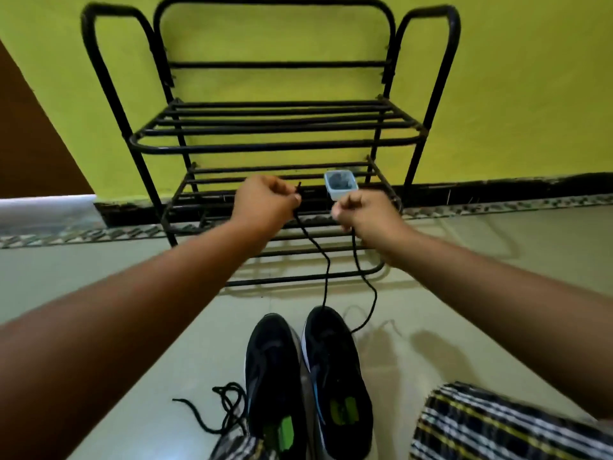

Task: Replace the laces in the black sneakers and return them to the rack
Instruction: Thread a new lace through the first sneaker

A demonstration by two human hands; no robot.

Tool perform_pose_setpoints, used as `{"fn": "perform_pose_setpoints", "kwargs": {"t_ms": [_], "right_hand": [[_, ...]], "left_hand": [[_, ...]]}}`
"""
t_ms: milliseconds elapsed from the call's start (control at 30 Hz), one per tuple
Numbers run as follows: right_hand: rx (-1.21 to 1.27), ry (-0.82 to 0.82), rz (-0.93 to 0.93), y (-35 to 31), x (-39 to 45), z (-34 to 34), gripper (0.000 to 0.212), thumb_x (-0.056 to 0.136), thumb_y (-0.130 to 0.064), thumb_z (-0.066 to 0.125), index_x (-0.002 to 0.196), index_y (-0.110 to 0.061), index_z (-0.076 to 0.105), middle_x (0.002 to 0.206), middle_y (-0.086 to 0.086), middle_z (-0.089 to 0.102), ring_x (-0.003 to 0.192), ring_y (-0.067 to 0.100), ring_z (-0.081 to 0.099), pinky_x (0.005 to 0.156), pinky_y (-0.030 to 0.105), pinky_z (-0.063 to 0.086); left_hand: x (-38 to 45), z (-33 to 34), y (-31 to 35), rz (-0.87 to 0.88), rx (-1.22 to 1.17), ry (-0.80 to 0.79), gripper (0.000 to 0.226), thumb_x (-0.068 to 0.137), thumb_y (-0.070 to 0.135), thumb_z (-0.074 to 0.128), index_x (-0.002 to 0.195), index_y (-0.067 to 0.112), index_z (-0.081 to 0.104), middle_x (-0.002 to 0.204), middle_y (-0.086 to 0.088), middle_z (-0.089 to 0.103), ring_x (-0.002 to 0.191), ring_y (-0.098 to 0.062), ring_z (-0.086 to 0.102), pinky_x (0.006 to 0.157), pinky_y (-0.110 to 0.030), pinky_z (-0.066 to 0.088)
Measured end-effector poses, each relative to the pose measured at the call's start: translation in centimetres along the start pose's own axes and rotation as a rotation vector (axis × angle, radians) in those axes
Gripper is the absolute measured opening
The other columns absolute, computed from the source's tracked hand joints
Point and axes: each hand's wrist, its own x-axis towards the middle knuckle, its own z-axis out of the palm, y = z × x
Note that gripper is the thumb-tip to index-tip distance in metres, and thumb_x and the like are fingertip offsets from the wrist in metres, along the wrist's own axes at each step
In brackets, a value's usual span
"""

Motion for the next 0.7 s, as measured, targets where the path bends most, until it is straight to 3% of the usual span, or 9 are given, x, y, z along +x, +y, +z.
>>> {"fn": "perform_pose_setpoints", "kwargs": {"t_ms": [167, 267, 367, 467, 567, 700], "right_hand": [[-0.117, -0.164, 0.207, 9.7, -2.2, 3.4, 0.030, 0.083, 0.001, 0.063, 0.057, -0.015, 0.060, 0.064, 0.006, 0.064, 0.058, 0.013, 0.058, 0.064, 0.027, 0.048], [-0.139, -0.220, 0.342, 13.7, -4.0, 4.5, 0.026, 0.081, 0.001, 0.064, 0.060, -0.013, 0.061, 0.061, 0.005, 0.064, 0.055, 0.010, 0.060, 0.063, 0.022, 0.047], [-0.137, -0.231, 0.431, 15.9, -4.6, 4.6, 0.021, 0.078, 0.004, 0.067, 0.067, -0.012, 0.060, 0.062, 0.006, 0.064, 0.056, 0.011, 0.062, 0.060, 0.019, 0.046], [-0.107, -0.208, 0.480, 16.5, -4.3, 4.3, 0.020, 0.076, 0.008, 0.068, 0.068, -0.008, 0.059, 0.070, 0.015, 0.068, 0.041, 0.002, 0.055, 0.042, 0.010, 0.037], [-0.042, -0.169, 0.503, 16.5, -3.8, 4.1, 0.020, 0.077, 0.010, 0.066, 0.067, -0.005, 0.057, 0.070, 0.016, 0.066, 0.032, -0.001, 0.049, 0.036, 0.007, 0.032], [-0.073, -0.187, 0.475, 16.7, -3.8, 4.3, 0.022, 0.078, 0.003, 0.068, 0.063, -0.012, 0.062, 0.057, -0.001, 0.061, 0.041, -0.002, 0.049, 0.036, 0.006, 0.030]], "left_hand": [[-3.8, 2.0, -10.8, -0.142, 0.239, -0.177, 0.004, 0.086, 0.008, 0.064, 0.083, 0.011, 0.065, 0.082, -0.005, 0.068, 0.075, -0.017, 0.063, 0.070, -0.026, 0.050], [-5.7, 2.3, -15.0, -0.185, 0.376, -0.260, 0.013, 0.083, 0.008, 0.067, 0.074, 0.017, 0.063, 0.074, -0.002, 0.066, 0.073, -0.015, 0.061, 0.064, -0.015, 0.048], [-6.4, 2.6, -16.5, -0.203, 0.413, -0.289, 0.006, 0.084, 0.009, 0.065, 0.086, 0.014, 0.064, 0.085, -0.005, 0.065, 0.084, -0.020, 0.062, 0.080, -0.025, 0.050], [-6.7, 3.3, -16.6, -0.075, 0.541, -0.219, 0.029, 0.086, 0.019, 0.064, 0.114, 0.015, 0.057, 0.112, -0.005, 0.053, 0.107, -0.021, 0.051, 0.088, -0.023, 0.037], [-7.1, 4.6, -15.9, 0.055, 0.544, -0.218, 0.029, 0.087, 0.028, 0.063, 0.112, 0.017, 0.053, 0.108, 0.002, 0.048, 0.106, -0.015, 0.044, 0.082, -0.020, 0.033], [-7.2, 7.0, -16.0, -0.150, 0.495, -0.424, 0.039, 0.083, 0.046, 0.066, 0.104, 0.014, 0.057, 0.090, 0.002, 0.059, 0.087, -0.014, 0.059, 0.071, -0.025, 0.046]]}}
